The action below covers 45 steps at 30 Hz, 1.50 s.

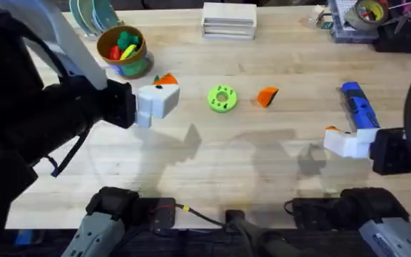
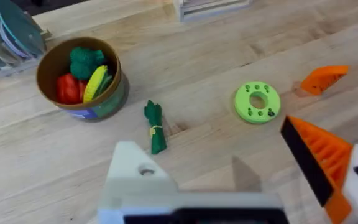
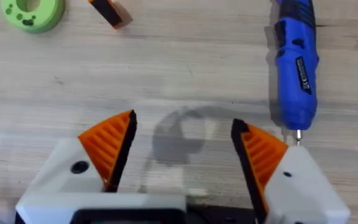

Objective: Pick up the gripper from the table and insert it into the empty holder that is missing its gripper. Then pick up a screw, insert it into the mounting hole, and use the screwdriver to tighten it. Finally, clean up the table by picking up the vegetable and placing it into the bucket.

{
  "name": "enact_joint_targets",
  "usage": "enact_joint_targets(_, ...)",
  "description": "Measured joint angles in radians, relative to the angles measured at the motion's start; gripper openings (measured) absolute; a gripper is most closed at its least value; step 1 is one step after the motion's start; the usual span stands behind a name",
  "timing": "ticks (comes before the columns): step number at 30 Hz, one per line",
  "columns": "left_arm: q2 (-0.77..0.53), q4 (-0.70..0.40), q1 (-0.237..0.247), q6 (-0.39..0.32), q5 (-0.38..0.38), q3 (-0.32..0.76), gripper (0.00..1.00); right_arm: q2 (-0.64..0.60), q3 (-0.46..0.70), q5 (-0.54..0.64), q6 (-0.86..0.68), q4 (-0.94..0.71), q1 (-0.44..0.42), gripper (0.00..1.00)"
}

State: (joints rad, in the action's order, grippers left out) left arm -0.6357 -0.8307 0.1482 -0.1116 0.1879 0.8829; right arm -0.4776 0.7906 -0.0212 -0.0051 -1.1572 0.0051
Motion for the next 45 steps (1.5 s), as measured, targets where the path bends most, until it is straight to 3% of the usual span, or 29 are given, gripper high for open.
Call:
enact_joint_targets(11, 0.000, 0.003, 0.000, 0.000, 0.000, 0.000, 0.992, 0.000, 0.000, 0.000, 0.000, 0.001, 0.000, 0.991)
enact_joint_targets(21, 0.003, 0.073, 0.000, 0.000, 0.000, 0.000, 0.992, 0.000, 0.000, 0.000, 0.000, 0.001, 0.000, 0.991)
enact_joint_targets(27, 0.082, 0.107, 0.000, 0.000, 0.000, -0.015, 0.992, 0.000, 0.000, 0.000, 0.000, 0.001, 0.000, 0.992)
enact_joint_targets(32, 0.241, 0.168, 0.000, 0.000, 0.000, -0.112, 0.993, 0.000, 0.000, 0.000, 0.000, 0.001, 0.000, 0.991)
enact_joint_targets(45, 0.572, 0.497, 0.000, 0.000, 0.030, -0.501, 0.993, 0.000, 0.000, 0.000, 0.000, 0.001, 0.000, 0.991)
